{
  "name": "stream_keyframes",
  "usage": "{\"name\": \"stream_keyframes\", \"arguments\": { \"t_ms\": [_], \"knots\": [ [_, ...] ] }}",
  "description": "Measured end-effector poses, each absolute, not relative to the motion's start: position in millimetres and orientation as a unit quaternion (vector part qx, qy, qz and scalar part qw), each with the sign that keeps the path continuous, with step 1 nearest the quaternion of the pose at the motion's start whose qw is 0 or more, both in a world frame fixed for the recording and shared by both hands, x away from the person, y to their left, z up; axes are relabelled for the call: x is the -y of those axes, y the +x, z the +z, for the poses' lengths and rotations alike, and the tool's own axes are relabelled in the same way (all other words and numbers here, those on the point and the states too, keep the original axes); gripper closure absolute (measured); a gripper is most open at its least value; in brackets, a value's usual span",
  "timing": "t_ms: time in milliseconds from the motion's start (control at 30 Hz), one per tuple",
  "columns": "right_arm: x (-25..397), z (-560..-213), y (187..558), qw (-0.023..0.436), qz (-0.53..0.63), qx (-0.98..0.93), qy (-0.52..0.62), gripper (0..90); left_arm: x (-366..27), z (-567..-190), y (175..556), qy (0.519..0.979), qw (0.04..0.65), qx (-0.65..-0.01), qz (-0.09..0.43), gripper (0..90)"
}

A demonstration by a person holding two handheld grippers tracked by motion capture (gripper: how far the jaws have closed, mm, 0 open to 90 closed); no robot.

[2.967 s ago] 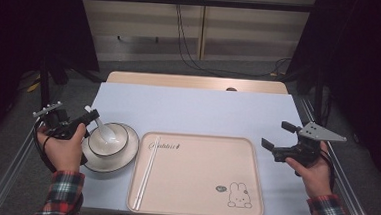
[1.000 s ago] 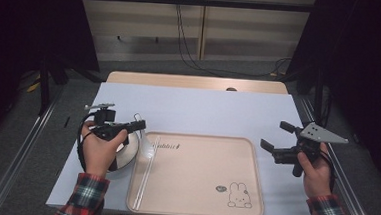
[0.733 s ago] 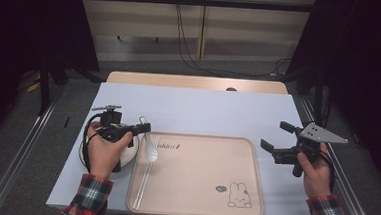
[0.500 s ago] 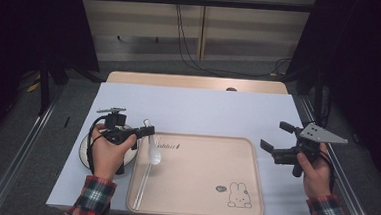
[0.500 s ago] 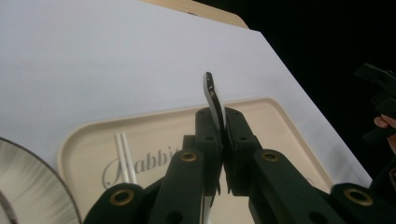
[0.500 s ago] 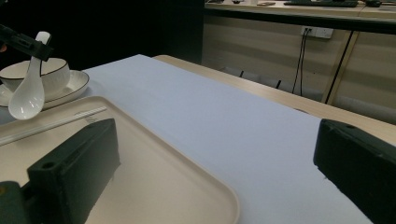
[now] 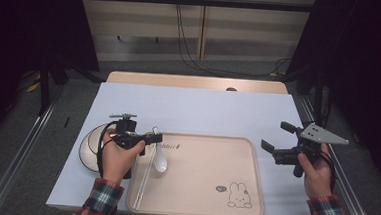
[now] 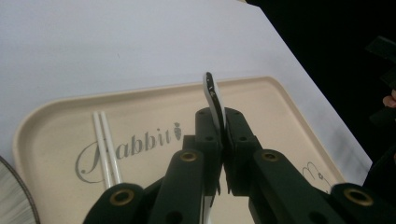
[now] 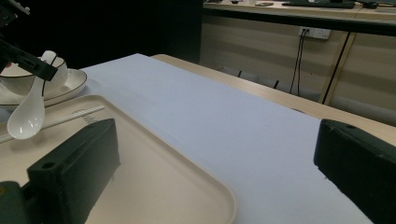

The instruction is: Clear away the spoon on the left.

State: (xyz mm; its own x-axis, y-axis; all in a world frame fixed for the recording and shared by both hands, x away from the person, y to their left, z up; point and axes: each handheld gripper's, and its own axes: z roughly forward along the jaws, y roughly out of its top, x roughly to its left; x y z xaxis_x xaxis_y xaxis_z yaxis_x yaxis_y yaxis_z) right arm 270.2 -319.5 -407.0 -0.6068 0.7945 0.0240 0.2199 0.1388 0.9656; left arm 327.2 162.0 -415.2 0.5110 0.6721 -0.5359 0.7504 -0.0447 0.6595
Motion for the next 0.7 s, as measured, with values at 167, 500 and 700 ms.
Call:
{"name": "stream_keyframes", "arguments": {
  "t_ms": [167,500,700],
  "knots": [
    [319.9,-406.7,269.5,0.263,0.549,-0.707,0.36,0.0,-157.3,-419.4,327.0,0.726,0.479,-0.491,-0.049,86.1],
    [319.8,-406.3,268.7,0.261,0.553,-0.704,0.361,0.0,-150.5,-431.3,327.9,0.736,0.465,-0.488,-0.062,86.1],
    [320.4,-406.6,268.9,0.263,0.552,-0.705,0.36,0.0,-147.5,-433.6,329.3,0.735,0.466,-0.486,-0.072,86.0]
  ]
}}
